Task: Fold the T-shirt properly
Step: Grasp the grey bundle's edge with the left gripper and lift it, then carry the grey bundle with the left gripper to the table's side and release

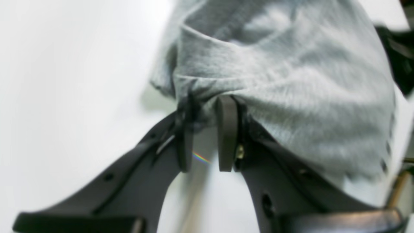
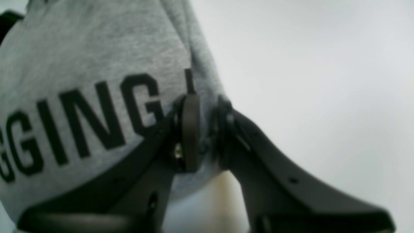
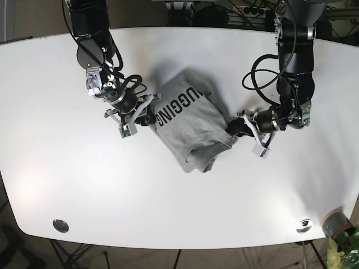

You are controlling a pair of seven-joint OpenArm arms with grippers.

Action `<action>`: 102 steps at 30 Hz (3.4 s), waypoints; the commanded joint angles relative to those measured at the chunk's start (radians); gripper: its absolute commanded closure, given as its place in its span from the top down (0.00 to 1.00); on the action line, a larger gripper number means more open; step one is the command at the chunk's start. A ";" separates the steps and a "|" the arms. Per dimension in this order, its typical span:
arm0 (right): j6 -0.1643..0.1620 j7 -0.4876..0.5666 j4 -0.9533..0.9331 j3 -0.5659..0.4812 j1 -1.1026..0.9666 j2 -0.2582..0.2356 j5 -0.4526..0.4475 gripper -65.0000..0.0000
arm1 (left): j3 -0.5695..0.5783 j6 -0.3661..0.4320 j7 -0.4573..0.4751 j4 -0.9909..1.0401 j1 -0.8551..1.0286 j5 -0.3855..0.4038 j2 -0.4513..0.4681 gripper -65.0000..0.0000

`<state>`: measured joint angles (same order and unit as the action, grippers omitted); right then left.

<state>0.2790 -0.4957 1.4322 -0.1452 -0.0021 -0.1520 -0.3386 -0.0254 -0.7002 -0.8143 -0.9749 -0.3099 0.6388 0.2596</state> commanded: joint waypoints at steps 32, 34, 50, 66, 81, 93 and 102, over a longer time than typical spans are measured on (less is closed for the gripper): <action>0.003 -0.083 0.355 -0.135 -0.121 0.004 -0.037 0.13 | -0.001 0.130 0.016 -0.597 0.113 -0.331 -0.036 0.27; 0.006 -0.083 0.364 -0.095 -0.126 -0.001 -0.078 0.13 | -0.001 0.176 0.016 -0.643 0.134 -0.394 -0.070 0.35; 0.007 -0.083 0.370 0.131 -0.132 -0.041 -0.261 0.13 | 0.203 0.518 0.075 -0.723 0.180 -0.626 -0.263 0.54; 0.003 -0.083 0.364 0.131 -0.135 -0.045 -0.261 0.13 | 0.362 0.795 0.573 -0.545 0.354 -0.672 -0.263 0.54; 0.003 -0.083 0.364 0.129 -0.124 -0.045 -0.261 0.13 | 0.404 0.762 0.781 -0.273 0.400 -0.612 -0.073 0.54; 0.003 -0.083 0.367 0.129 -0.126 -0.047 -0.261 0.13 | 0.209 0.389 0.513 -0.249 0.394 -0.250 0.217 0.54; 0.003 -0.083 0.365 0.131 -0.126 -0.047 -0.259 0.13 | 0.029 0.164 0.467 0.017 0.335 -0.354 0.347 0.53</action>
<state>0.2729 -0.6060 1.7786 -0.0193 -0.1394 -0.1936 -0.5816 0.0158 -0.5602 -0.1917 -1.0481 0.0174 0.4213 0.5743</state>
